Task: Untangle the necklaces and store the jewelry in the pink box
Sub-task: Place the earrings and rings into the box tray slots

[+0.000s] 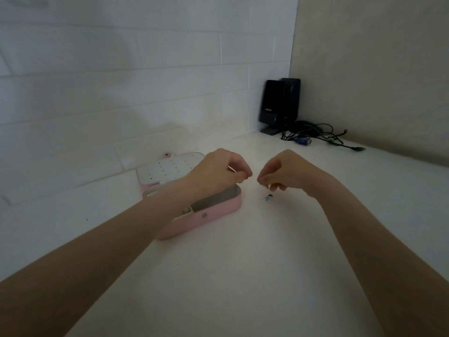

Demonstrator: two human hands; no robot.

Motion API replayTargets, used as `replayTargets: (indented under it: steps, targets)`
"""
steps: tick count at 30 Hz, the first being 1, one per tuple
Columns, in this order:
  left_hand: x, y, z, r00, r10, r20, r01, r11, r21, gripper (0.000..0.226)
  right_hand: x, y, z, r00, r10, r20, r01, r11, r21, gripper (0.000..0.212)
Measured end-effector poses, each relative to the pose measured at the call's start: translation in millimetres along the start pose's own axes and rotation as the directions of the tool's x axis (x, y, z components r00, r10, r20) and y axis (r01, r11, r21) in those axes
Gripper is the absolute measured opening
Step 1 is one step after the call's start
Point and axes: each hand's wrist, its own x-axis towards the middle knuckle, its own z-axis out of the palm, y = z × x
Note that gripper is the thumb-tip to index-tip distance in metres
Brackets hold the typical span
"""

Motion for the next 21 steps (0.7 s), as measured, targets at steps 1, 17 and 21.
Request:
replayTargets:
  steps: [1,17,21]
  targets:
    - [0,0,1,1.0,-0.006,-0.022,0.005,1.0,-0.009,0.012,-1,-3,1,1.0,-0.015,-0.018,0.017,0.997,0.081,0.009]
    - [-3,-7,-3,0.984,-0.17,-0.054,0.138,0.917,-0.375,0.013,-8,-13,12,0.997,-0.074,0.009,0.051,0.765,0.642,0.008]
    - [-5,-7,-2,0.981,-0.184,-0.053,0.147,0.899,-0.413,0.013,-7,-11,12,0.998,-0.066,0.005,0.046,0.744,0.667,0.006]
